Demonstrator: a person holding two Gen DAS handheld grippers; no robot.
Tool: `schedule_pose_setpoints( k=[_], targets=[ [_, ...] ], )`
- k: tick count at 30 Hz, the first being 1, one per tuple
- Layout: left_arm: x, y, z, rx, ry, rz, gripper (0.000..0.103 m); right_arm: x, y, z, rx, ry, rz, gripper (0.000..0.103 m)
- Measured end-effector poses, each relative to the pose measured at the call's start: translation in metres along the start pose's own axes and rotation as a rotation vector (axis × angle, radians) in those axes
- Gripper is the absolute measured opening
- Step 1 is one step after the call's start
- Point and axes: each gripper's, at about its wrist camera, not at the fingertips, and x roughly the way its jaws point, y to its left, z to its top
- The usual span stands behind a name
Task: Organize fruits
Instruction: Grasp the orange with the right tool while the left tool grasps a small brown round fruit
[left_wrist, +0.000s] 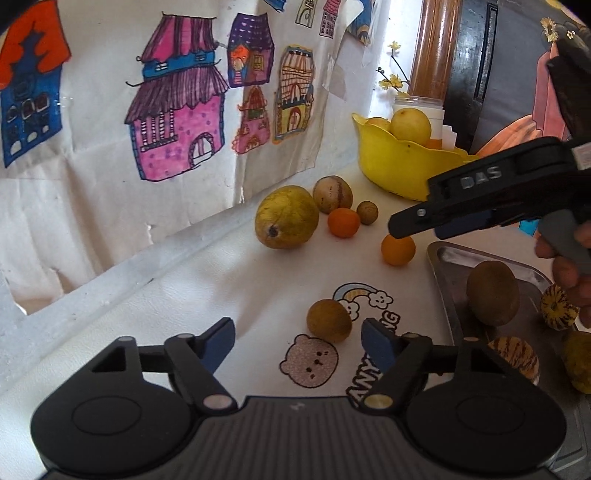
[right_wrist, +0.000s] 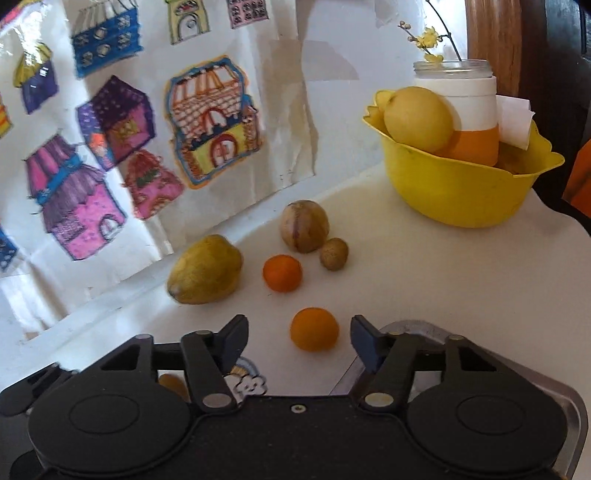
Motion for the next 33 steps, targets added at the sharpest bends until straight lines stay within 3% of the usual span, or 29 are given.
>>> schedule_pose_setpoints(
  k=[13, 19, 25, 33],
  targets=[
    [0.006, -0.001, 0.003, -0.024, -0.007, -0.020, 0.050, 0.031, 0.001, 0.001, -0.020, 0.042, -0.046, 0.053],
    [0.007, 0.003, 0.003, -0.058, -0.007, -0.045, 0.032, 0.039, 0.004, 0.001, -0.037, 0.059, -0.063, 0.038],
    [0.007, 0.008, 0.004, -0.092, -0.005, -0.060, 0.031, 0.039, 0.003, 0.000, -0.031, 0.054, -0.060, 0.037],
    [-0.002, 0.003, 0.004, -0.096, -0.023, -0.064, 0.031, 0.014, 0.003, -0.009, -0.008, 0.032, 0.015, 0.037]
  ],
)
